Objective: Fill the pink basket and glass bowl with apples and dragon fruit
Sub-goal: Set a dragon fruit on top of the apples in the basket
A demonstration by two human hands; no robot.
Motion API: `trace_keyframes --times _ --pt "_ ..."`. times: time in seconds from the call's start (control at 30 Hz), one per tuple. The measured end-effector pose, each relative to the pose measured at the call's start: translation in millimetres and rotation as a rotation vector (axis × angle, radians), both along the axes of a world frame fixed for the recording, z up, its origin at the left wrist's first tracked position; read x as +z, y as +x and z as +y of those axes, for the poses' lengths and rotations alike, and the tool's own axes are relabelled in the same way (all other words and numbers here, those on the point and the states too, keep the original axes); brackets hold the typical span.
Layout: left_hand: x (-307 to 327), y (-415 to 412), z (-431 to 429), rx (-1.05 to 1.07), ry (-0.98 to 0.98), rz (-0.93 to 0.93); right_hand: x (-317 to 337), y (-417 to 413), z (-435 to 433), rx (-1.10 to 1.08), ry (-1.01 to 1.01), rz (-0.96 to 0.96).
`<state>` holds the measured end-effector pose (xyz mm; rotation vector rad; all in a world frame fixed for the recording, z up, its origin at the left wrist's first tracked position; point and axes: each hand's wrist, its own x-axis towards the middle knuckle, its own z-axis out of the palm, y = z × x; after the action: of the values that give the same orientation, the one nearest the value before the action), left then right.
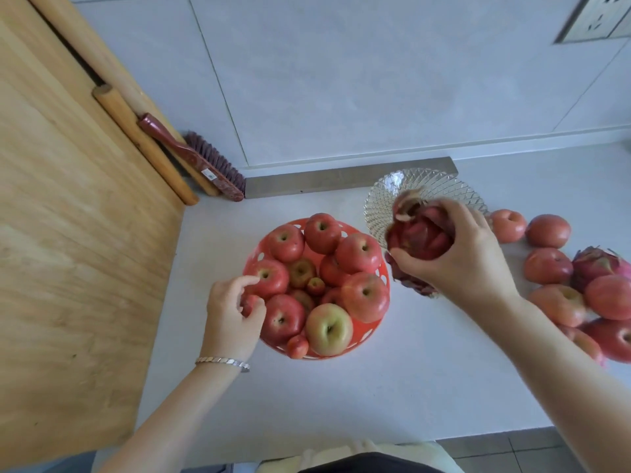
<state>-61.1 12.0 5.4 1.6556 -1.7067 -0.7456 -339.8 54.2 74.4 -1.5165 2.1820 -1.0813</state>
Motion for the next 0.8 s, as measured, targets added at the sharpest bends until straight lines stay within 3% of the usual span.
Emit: trace_keyframes --times 0.1,0.2,0.43,0.67,0.8 --pt "-10.0 4.8 -7.7 0.084 0.145 0.023 17.6 34.7 -29.4 0.153 -0.068 -0.076" --pt "-15.2 6.0 -7.7 0.081 0.282 0.043 4.0 72.3 -54.4 0.294 0.028 -0.106" --pt "-15.4 7.7 4.3 0.025 0.442 0.086 -54.9 112.6 -86.5 0.433 0.394 0.276" --pt "-12.2 9.6 4.9 0.010 0.468 0.112 -70.2 116.2 -75.4 0.488 0.375 0.431" --pt "-15.1 10.1 3.9 0.001 0.452 0.131 -53.7 97.3 -65.1 0.344 0.120 0.240"
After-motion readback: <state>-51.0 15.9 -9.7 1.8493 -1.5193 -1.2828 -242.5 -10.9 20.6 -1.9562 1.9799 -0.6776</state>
